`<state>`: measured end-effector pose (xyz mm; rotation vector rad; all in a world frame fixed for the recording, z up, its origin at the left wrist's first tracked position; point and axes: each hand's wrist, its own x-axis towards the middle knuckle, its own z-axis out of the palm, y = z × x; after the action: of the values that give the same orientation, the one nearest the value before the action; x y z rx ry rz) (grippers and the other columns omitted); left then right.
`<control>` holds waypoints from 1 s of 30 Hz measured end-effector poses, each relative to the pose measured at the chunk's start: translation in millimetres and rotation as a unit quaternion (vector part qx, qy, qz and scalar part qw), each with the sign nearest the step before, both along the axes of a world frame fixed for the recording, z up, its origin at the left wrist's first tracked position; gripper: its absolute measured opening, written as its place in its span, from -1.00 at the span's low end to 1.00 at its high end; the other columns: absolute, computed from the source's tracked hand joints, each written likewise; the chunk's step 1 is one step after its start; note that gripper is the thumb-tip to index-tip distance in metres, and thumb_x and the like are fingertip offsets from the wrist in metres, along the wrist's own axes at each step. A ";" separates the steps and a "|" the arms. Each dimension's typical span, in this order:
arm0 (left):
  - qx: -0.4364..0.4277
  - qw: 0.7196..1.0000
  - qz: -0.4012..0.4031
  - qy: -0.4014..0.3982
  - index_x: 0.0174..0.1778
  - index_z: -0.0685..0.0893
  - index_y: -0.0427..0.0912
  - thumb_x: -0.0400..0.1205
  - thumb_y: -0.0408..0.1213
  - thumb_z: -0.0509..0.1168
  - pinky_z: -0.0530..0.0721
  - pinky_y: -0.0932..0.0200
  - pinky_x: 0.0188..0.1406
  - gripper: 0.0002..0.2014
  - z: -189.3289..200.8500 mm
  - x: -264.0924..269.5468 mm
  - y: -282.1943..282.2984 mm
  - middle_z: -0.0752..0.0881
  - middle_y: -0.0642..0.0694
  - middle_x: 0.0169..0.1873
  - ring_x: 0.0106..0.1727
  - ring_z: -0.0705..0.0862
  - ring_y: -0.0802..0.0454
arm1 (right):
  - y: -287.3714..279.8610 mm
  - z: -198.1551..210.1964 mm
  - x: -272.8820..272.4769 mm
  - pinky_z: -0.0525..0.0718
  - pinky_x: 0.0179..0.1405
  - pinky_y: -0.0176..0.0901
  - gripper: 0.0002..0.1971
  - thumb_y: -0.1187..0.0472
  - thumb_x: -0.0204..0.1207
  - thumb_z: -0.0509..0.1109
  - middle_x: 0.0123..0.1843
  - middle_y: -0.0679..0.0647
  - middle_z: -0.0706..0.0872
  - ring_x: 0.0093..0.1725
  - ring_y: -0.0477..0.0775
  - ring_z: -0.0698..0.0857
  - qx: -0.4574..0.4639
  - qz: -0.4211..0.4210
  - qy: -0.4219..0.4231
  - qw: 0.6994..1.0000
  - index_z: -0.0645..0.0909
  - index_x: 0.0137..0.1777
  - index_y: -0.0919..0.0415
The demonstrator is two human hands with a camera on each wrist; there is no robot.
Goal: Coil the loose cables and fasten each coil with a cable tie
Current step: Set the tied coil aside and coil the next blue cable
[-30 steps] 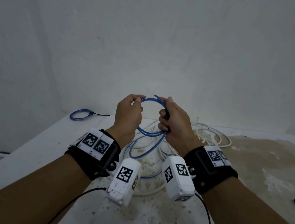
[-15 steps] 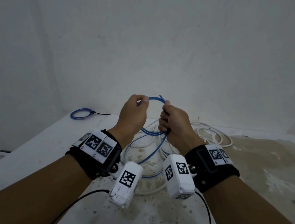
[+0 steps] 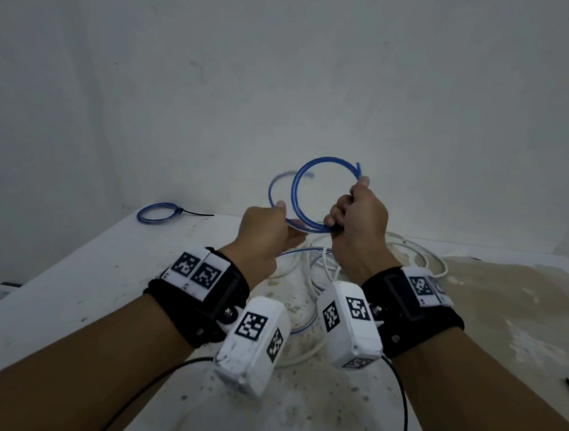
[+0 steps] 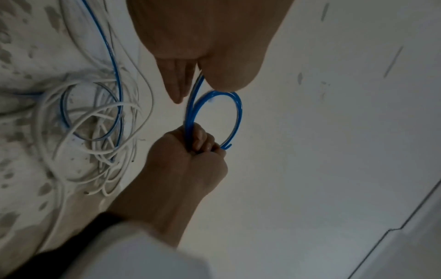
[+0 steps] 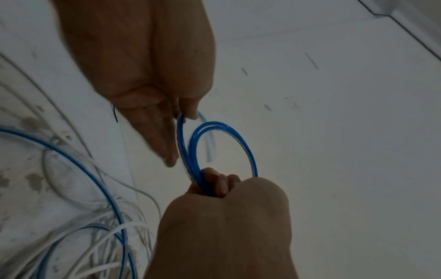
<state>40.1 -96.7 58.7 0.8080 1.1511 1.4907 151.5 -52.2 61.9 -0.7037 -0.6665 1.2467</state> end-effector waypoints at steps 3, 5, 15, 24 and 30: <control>0.030 0.999 0.009 0.005 0.13 0.47 -0.38 0.83 -0.31 0.04 0.78 0.06 -0.22 -0.81 -0.1 -1.3 5.1 0.76 -0.40 -0.07 -0.14 0.79 -0.19 | -1.8 -6.4 -1.6 0.34 -0.61 -0.17 -0.63 0.01 0.80 0.12 -0.58 -0.05 0.31 -0.62 -0.05 0.24 -0.011 0.001 -0.007 1.000 0.39 -0.24 0.15; 0.038 0.998 0.013 0.046 0.11 0.49 -0.29 0.83 -0.30 0.03 0.80 0.05 -0.25 -0.83 -2.9 -1.3 3.3 0.76 -0.40 -0.02 -0.18 0.82 -0.18 | -0.5 -6.2 -0.2 0.33 -0.62 -0.18 -0.63 0.01 0.80 0.13 -0.56 -0.04 0.30 -0.62 -0.05 0.23 -0.011 0.002 -0.007 1.000 0.39 -0.24 0.15; 0.155 0.954 0.067 0.248 -0.08 0.67 -0.05 0.78 -0.28 0.16 0.82 -0.06 0.03 -0.79 -9.7 -15.7 6.3 0.77 -0.05 -0.06 -0.20 0.85 0.04 | -9.5 -18.9 -10.2 0.30 -0.58 -0.16 -0.62 0.04 0.80 0.11 -0.58 -0.04 0.27 -0.61 -0.04 0.21 -0.006 0.076 -0.083 0.994 0.34 -0.29 0.12; 0.226 0.929 0.043 0.291 0.18 0.72 -0.06 0.81 -0.24 0.09 0.45 0.17 -0.51 -0.73 -2.6 -32.8 13.2 0.63 0.03 -0.38 -0.53 0.43 0.13 | -17.6 -22.8 -8.6 0.24 -0.62 -0.20 -0.65 0.09 0.78 0.15 -0.53 -0.02 0.17 -0.56 -0.04 0.13 0.017 0.183 -0.127 0.975 0.32 -0.28 0.10; 0.209 0.916 0.025 0.342 0.04 0.70 -0.11 0.80 -0.29 0.11 0.47 0.15 -0.53 -0.77 9.7 -45.6 11.6 0.75 -0.02 -0.23 -0.55 0.44 0.12 | -19.5 -21.5 -9.9 0.26 -0.61 -0.20 -0.65 0.10 0.77 0.17 -0.49 -0.01 0.16 -0.54 -0.04 0.13 0.025 0.217 -0.129 0.967 0.34 -0.30 0.10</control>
<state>-5.5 -85.1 68.4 1.7031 1.3673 1.5647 141.6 -71.6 40.4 -0.7053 -1.1073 1.5451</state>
